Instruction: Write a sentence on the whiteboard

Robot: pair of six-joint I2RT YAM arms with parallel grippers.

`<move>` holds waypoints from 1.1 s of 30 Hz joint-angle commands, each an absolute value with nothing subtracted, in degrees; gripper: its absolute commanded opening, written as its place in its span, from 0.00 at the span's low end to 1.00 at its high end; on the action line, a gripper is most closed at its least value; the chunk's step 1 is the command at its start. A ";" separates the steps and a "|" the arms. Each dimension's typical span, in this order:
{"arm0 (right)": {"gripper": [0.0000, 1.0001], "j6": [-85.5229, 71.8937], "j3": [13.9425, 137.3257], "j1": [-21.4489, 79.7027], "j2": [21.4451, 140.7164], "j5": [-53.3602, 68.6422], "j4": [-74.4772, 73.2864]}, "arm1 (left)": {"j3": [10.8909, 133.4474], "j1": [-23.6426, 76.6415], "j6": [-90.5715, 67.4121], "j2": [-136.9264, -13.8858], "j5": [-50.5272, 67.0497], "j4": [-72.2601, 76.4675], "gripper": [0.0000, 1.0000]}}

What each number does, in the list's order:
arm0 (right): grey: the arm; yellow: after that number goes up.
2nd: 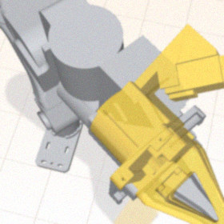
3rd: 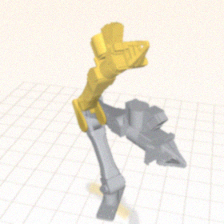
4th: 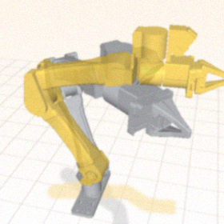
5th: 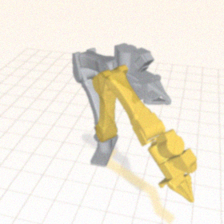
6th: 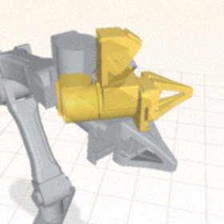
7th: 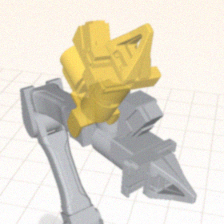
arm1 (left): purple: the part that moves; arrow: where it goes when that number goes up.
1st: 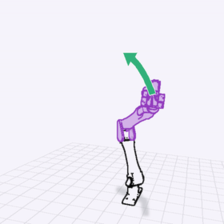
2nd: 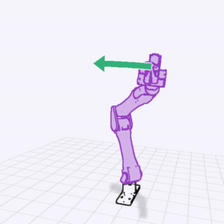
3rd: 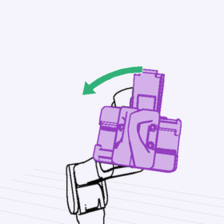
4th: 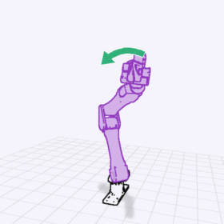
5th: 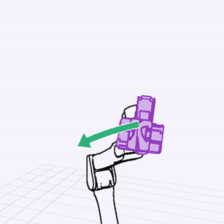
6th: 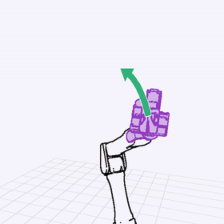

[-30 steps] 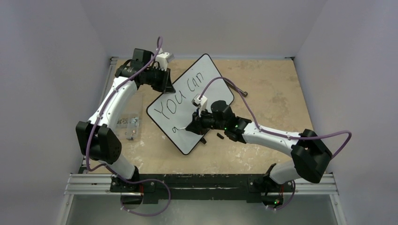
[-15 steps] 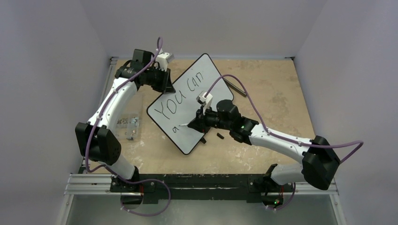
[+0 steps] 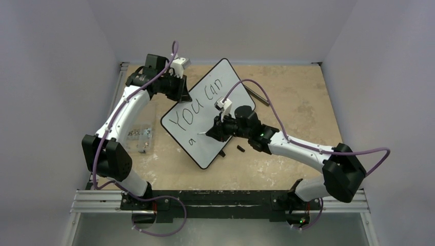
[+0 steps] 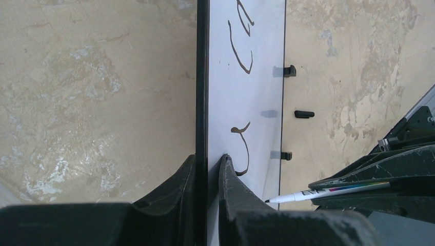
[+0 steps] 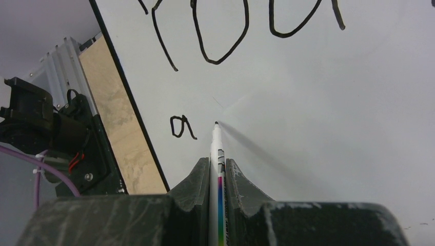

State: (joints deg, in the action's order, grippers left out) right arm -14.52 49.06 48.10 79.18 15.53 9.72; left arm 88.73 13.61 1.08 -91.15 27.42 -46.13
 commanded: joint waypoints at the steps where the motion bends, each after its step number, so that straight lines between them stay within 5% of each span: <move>1: 0.00 -14.60 53.25 47.79 79.78 14.92 11.57 | 88.07 13.18 7.48 -89.87 13.30 -42.97 0.00; 33: 0.00 -13.45 48.81 47.81 81.99 17.85 10.03 | 88.15 13.51 7.77 -89.59 12.61 -43.13 0.00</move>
